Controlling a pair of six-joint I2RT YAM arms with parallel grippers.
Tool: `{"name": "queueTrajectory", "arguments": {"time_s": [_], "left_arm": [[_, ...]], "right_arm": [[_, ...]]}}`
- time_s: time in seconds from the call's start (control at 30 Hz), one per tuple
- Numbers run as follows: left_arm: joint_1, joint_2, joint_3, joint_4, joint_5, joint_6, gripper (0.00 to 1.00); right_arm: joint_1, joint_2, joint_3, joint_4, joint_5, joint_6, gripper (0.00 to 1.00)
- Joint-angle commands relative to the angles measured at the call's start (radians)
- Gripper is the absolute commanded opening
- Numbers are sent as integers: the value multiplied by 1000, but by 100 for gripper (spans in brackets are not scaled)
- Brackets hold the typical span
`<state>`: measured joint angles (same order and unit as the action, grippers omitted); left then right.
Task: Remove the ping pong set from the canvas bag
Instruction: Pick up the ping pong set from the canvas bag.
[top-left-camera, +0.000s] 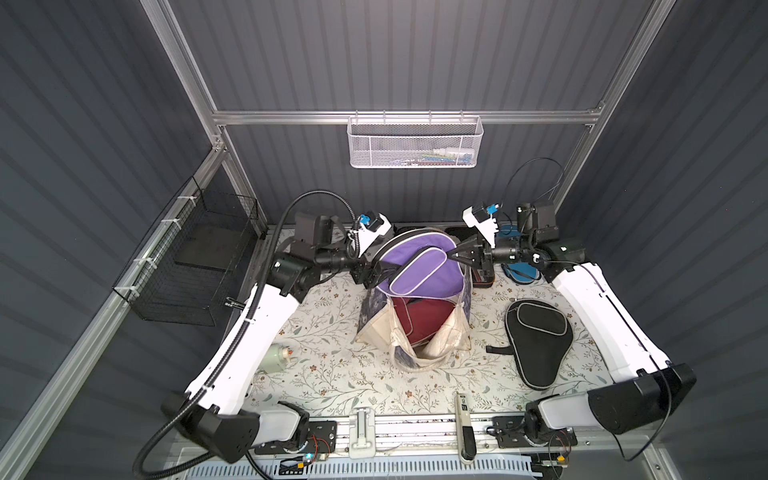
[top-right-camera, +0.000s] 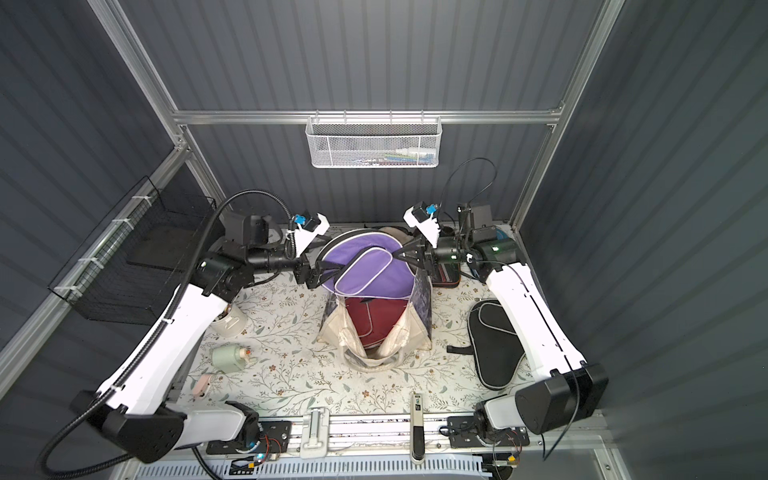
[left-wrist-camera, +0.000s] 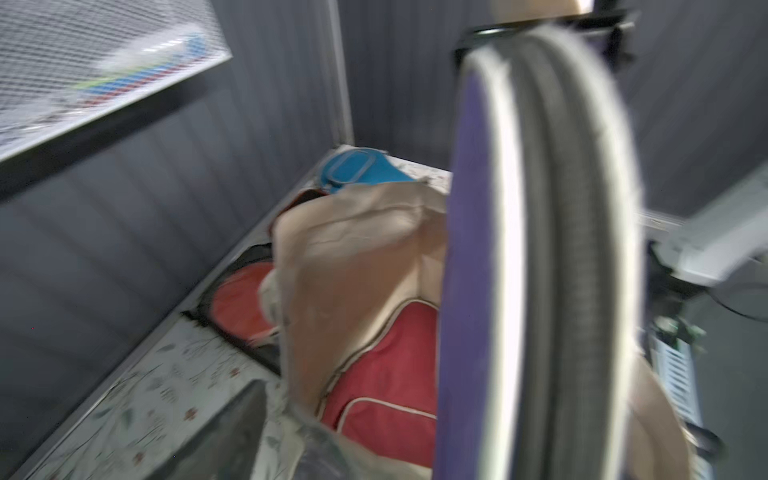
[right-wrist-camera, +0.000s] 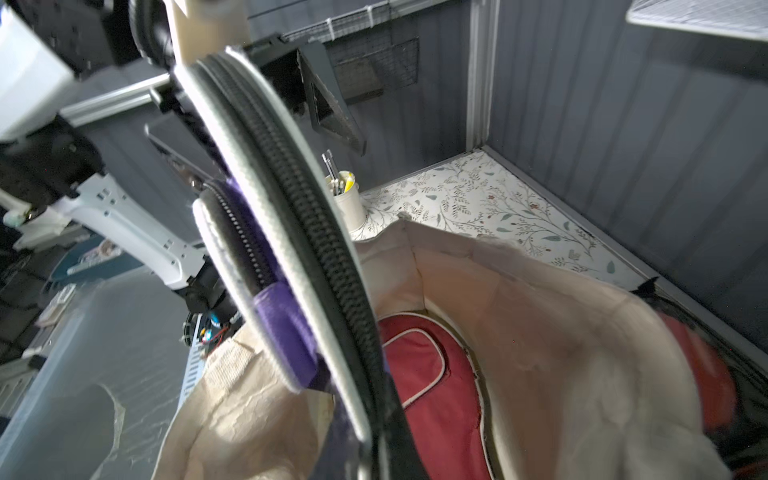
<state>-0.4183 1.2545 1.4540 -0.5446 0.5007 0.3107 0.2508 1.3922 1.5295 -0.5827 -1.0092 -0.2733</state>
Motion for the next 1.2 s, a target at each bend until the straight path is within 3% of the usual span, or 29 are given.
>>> {"name": "queueTrajectory", "arguments": {"time_s": [0.0, 0.13, 0.27, 0.33, 0.47, 0.67, 0.93, 1.03, 1.17], "left_arm": [[71, -128, -114, 268, -231, -164, 100], [87, -171, -170, 287, -197, -213, 100], [86, -118, -250, 424, 141, -339, 100], [82, -82, -300, 544, 231, -435, 100], [54, -61, -375, 749, 251, -521, 100], [26, -12, -374, 917, 357, -570, 100], [12, 13, -380, 969, 322, -580, 98], [12, 0, -380, 965, 276, -575, 76], [13, -32, -369, 924, 196, -539, 9]], "right_arm": [[-27, -28, 13, 299, 37, 303, 0], [-25, 2, 70, 412, 26, 513, 0], [-20, 4, 60, 559, 35, 686, 0], [-11, 2, 42, 620, 46, 753, 0], [12, -2, -14, 738, 75, 857, 0], [41, 5, -98, 894, 91, 990, 0], [101, 51, -179, 1136, 82, 1172, 0], [113, 55, -206, 1161, 96, 1186, 0], [114, 57, -220, 1123, 92, 1161, 0]]}}
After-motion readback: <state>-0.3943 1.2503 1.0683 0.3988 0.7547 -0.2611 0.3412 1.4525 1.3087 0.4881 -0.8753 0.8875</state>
